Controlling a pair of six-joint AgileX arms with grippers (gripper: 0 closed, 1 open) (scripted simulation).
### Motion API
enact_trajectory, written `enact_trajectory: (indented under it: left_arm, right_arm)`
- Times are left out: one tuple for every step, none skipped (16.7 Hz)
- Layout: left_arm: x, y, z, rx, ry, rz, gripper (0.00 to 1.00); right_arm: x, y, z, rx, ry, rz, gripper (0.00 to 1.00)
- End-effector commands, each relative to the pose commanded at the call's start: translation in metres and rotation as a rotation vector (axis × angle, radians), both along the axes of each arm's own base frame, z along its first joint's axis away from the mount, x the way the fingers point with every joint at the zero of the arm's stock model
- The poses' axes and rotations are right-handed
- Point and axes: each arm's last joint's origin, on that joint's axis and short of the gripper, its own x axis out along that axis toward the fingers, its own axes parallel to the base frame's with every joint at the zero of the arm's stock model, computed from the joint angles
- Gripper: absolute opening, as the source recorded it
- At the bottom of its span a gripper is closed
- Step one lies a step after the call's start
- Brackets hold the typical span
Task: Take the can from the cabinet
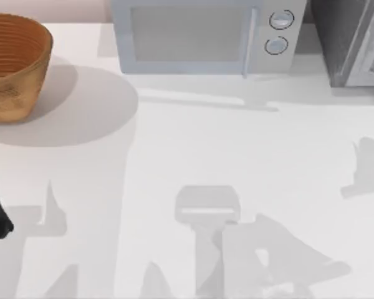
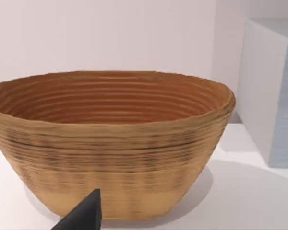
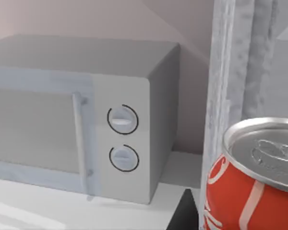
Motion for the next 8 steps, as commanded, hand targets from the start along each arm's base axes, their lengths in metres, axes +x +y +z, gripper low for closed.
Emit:
enact_trajectory:
  left_arm:
    - [0.000,0.000,0.000,0.000,0.000,0.000,1.00]
    - [0.000,0.000,0.000,0.000,0.000,0.000,1.00]
    - [0.000,0.000,0.000,0.000,0.000,0.000,1.00]
    - [0.000,0.000,0.000,0.000,0.000,0.000,1.00]
    - [0.000,0.000,0.000,0.000,0.000,0.000,1.00]
    - [0.000,0.000,0.000,0.000,0.000,0.000,1.00]
    - [0.000,0.000,0.000,0.000,0.000,0.000,1.00]
    - [0.000,0.000,0.000,0.000,0.000,0.000,1.00]
  right_arm:
    - [0.006,-0.001,0.000,0.000,0.003,0.017,0.00]
    - [0.012,-0.003,0.000,0.001,0.005,0.034,0.00]
    - [0.018,-0.005,0.000,0.001,0.005,0.050,0.00]
    - [0.024,-0.007,0.000,0.001,0.003,0.067,0.00]
    - [0.031,-0.009,-0.001,0.001,0.001,0.083,0.00]
    - [0.037,-0.011,-0.002,0.001,0.000,0.098,0.00]
    - [0.043,-0.013,-0.003,0.002,-0.002,0.113,0.00]
    - [0.049,-0.016,-0.005,0.002,-0.002,0.127,0.00]
